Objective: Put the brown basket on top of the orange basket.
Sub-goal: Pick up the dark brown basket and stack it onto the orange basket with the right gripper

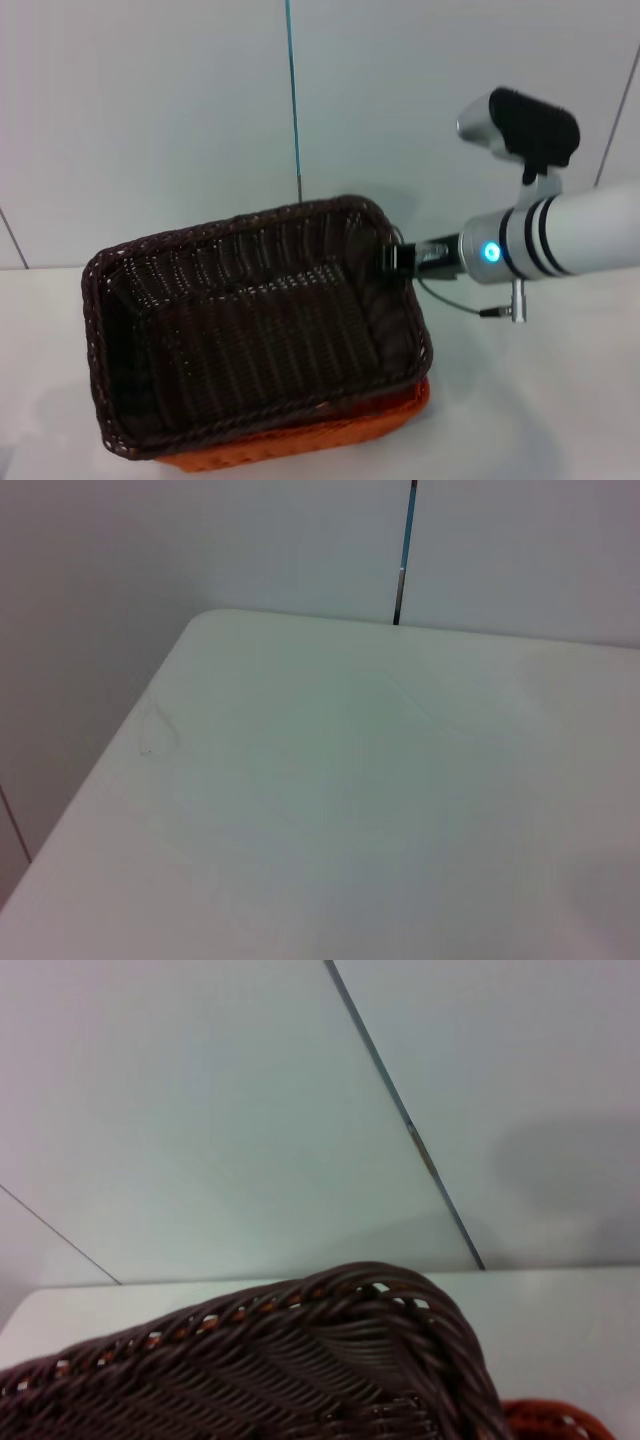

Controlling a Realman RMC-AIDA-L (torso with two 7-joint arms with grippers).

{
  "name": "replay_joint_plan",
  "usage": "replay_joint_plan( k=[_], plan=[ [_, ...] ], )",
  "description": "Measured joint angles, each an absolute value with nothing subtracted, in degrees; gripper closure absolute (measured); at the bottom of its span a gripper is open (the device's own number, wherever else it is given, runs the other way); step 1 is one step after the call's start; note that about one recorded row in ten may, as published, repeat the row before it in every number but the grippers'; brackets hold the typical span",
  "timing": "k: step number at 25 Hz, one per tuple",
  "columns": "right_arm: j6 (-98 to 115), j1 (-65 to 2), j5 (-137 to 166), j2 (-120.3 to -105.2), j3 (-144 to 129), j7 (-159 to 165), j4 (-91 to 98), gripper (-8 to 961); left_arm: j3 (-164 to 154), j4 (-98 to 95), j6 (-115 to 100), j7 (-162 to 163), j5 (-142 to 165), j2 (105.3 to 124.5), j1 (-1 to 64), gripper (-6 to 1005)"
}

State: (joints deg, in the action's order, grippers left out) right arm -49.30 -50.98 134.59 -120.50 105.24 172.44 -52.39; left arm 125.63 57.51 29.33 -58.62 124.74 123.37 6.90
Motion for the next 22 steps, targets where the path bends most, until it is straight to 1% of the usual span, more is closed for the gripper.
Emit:
replay_joint_plan(
  k=[22],
  plan=[
    [-45.19,-51.11,137.51,-119.87,103.81,172.22,-42.52,811,125.58,59.04,29.35,-58.75,124.71,123.44,7.37,79]
  ],
)
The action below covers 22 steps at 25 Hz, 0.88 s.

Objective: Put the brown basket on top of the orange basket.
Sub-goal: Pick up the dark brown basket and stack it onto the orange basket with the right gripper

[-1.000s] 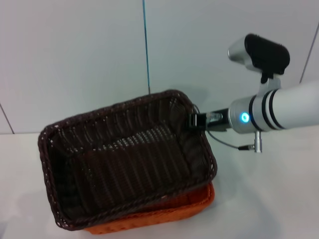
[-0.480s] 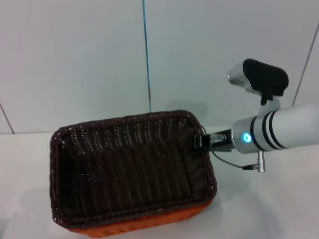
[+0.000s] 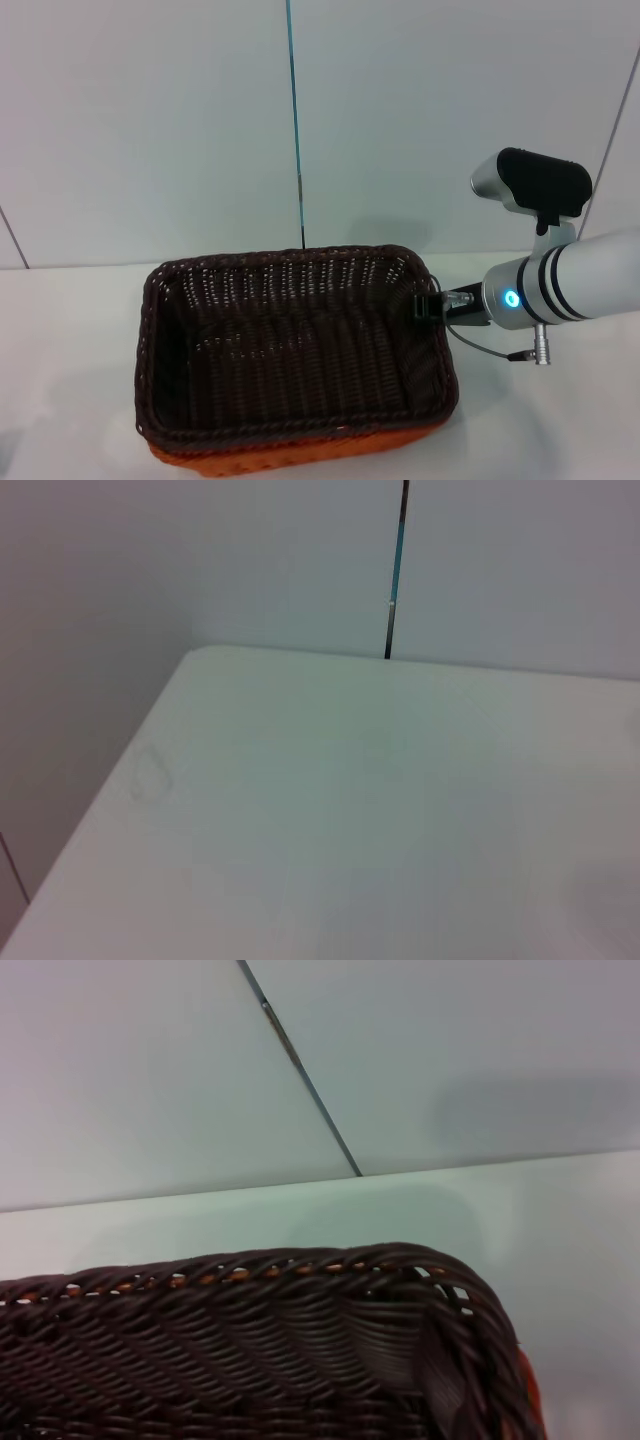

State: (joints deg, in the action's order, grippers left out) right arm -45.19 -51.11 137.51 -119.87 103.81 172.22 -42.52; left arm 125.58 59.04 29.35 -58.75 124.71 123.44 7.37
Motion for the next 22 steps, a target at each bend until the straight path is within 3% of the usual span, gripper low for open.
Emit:
replay_joint_plan(
  k=[19,22],
  plan=[
    [-46.91,-51.39,137.28,-119.15,99.13,171.1,-45.13,822,125.59,58.81,29.19,-58.75,124.72,123.43,7.32,79],
    [-47.21,-50.94,137.41,-119.06,99.12,171.03,-46.13,733,125.59,58.82,29.06,-58.73,124.72,123.41,7.4,79]
  ],
)
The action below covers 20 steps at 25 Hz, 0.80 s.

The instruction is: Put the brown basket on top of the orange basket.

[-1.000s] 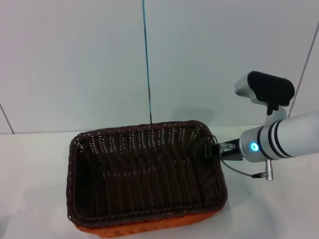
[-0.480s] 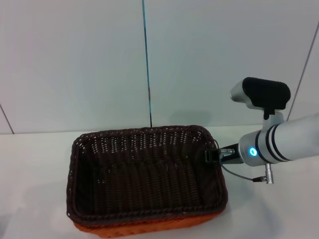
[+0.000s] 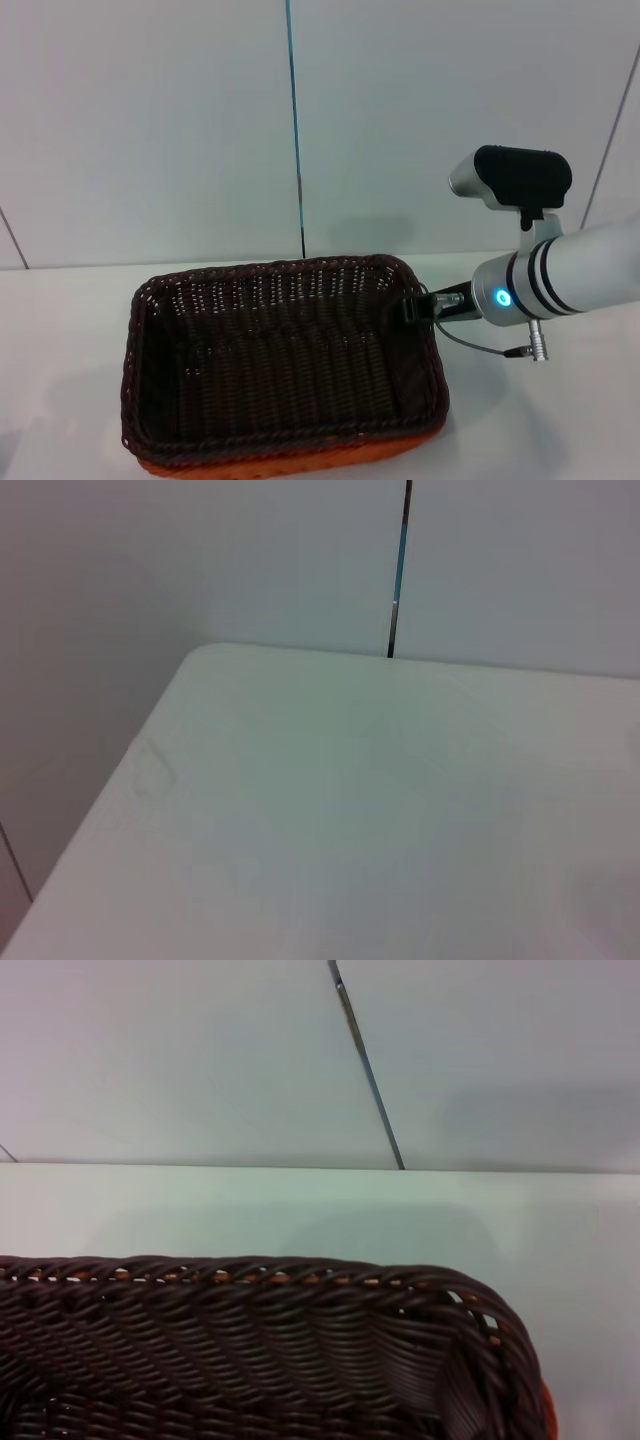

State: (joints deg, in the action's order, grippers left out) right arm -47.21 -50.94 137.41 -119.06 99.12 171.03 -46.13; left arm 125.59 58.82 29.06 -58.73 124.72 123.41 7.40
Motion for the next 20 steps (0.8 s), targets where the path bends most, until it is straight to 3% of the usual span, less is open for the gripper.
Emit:
replay_joint_plan(
  k=[10,20],
  plan=[
    [-47.74,-50.27,140.96,-118.74,101.31,170.59,-48.47,463,126.49,58.96,28.99,-58.63,124.4,123.44,8.35,80],
    [-42.12,-49.54,151.72,-118.67,104.22,170.17,-56.85,65,129.91,57.08,28.61,-57.79,124.09,123.69,11.68,79]
  ],
)
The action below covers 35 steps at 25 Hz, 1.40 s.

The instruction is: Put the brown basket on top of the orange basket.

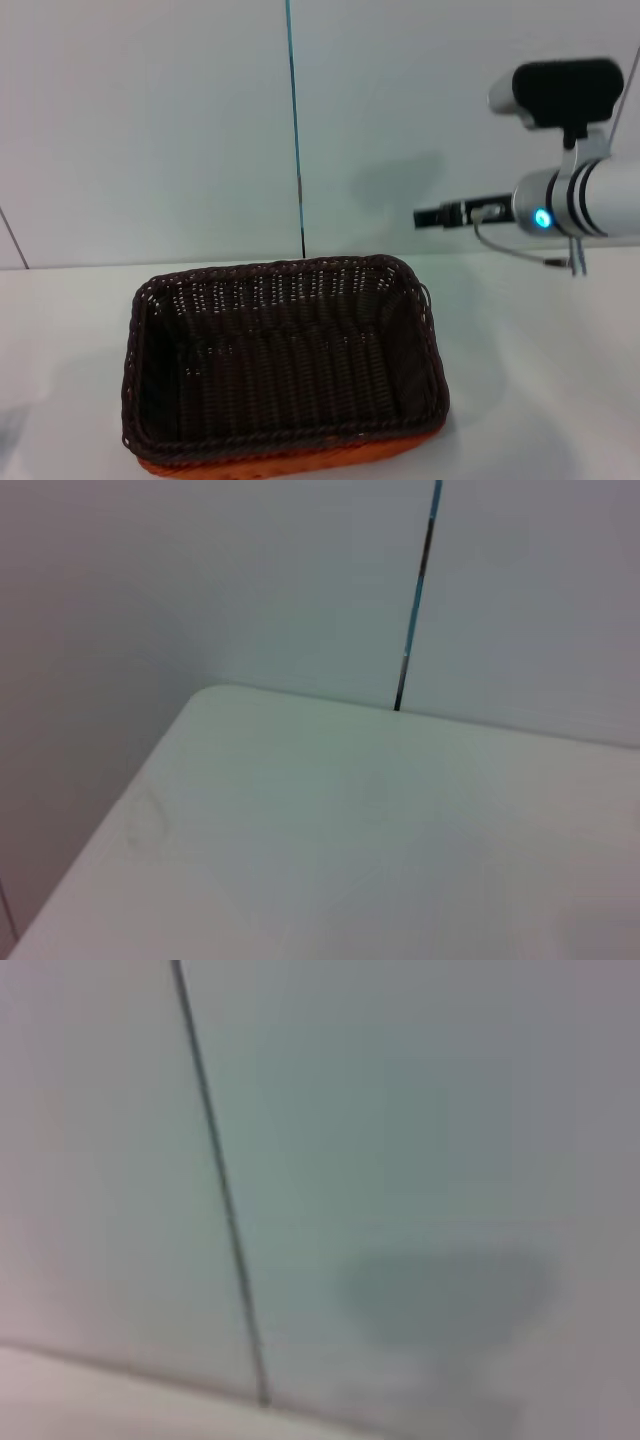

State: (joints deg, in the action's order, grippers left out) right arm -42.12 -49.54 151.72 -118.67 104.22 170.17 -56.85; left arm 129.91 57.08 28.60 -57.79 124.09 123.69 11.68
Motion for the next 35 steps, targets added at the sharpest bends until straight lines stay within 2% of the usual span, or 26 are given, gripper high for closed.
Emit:
replay_joint_plan(
  k=[1,6,15,28,35],
  plan=[
    [-40.87,-49.42,153.35,-118.7,103.94,169.97,-57.51,24,130.02,56.82,28.47,-57.79,123.87,123.7,11.98,79],
    [-30.75,-47.08,157.13,-118.98,100.69,167.6,-58.29,22,129.85,56.08,26.7,-57.97,120.76,123.81,12.95,79],
    [6.13,-30.75,157.04,-119.17,88.38,164.73,-57.51,22,128.07,53.98,19.55,-59.89,116.22,123.89,13.29,80],
    [11.38,-13.32,153.84,-119.5,85.01,165.8,-56.57,22,106.02,49.52,-7.38,-58.57,114.59,124.0,9.18,80],
    [16.42,-6.34,150.67,-119.53,81.08,166.6,-56.61,22,90.94,45.27,-30.73,-29.79,126.54,123.4,4.16,79]
  ],
)
